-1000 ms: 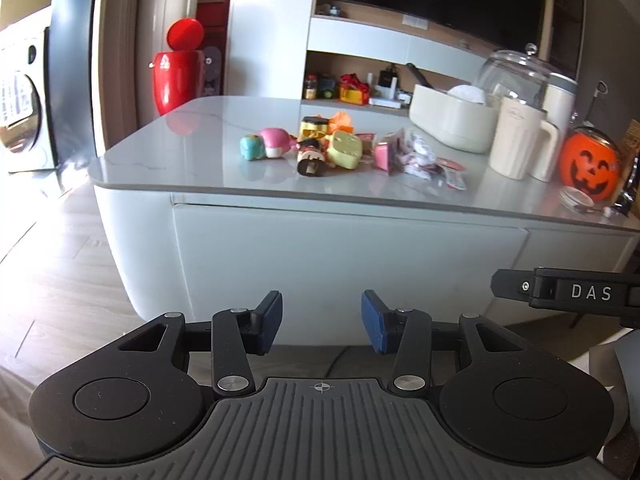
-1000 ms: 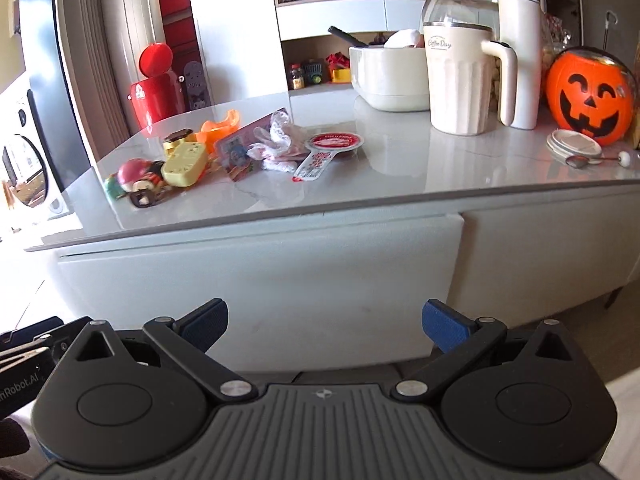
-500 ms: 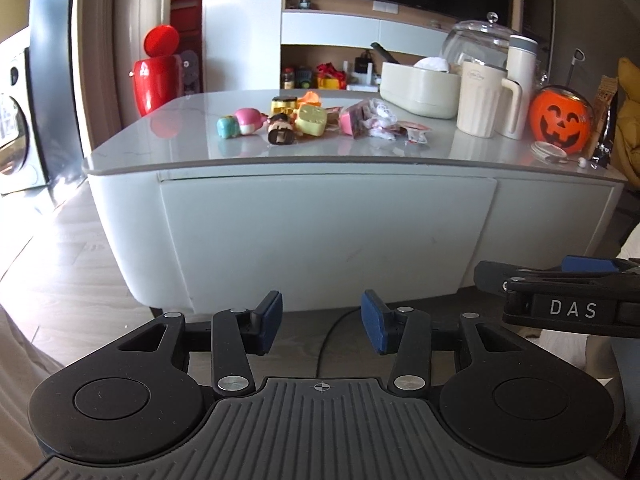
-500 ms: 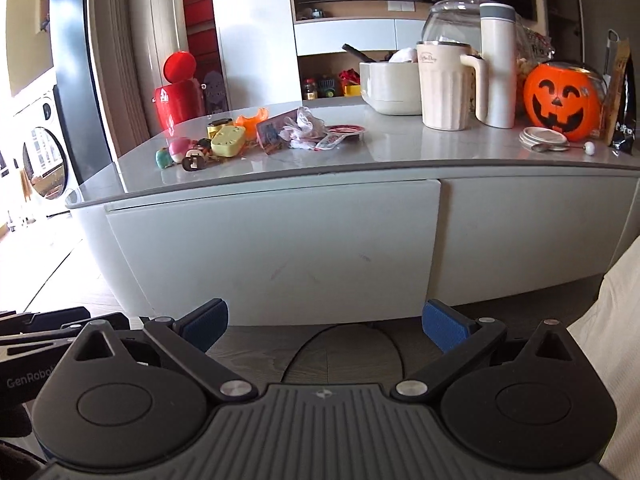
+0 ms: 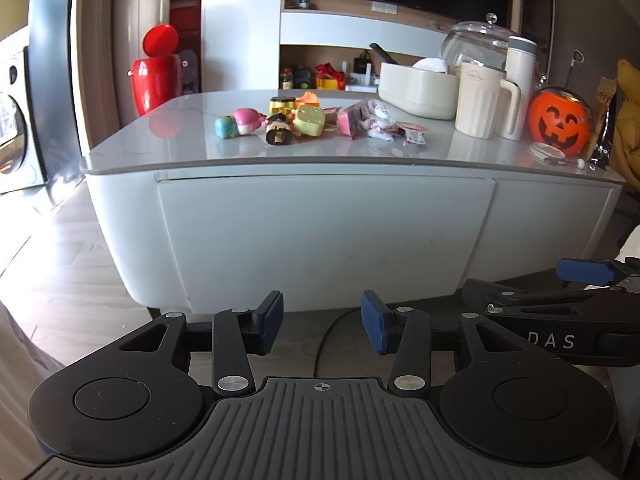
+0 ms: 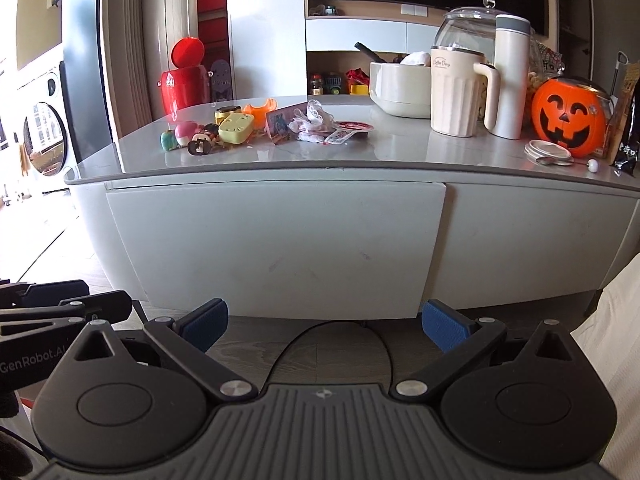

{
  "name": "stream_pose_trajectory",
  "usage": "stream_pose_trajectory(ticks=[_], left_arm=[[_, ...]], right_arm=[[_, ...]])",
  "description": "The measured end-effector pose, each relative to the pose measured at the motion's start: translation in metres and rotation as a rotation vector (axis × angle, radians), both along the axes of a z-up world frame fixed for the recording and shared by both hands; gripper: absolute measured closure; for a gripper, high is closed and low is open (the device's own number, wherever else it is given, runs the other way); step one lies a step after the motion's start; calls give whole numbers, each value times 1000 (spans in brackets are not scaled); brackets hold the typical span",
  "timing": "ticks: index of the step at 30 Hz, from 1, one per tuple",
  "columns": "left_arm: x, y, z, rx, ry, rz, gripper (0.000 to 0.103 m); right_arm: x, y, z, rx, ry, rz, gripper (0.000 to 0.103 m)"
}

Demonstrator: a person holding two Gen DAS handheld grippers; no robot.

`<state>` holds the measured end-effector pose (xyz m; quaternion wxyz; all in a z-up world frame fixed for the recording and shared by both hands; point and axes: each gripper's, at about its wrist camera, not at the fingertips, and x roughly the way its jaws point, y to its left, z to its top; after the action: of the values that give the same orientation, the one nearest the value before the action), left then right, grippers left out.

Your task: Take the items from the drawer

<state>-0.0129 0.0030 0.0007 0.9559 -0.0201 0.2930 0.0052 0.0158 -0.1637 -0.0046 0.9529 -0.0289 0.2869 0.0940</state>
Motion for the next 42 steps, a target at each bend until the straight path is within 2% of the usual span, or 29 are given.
stream_pose_trajectory(ticks=[42], left_arm=[[-1,0,-1,0,6,-1,55]], right_arm=[[0,-1,1,5,-2,3,0]])
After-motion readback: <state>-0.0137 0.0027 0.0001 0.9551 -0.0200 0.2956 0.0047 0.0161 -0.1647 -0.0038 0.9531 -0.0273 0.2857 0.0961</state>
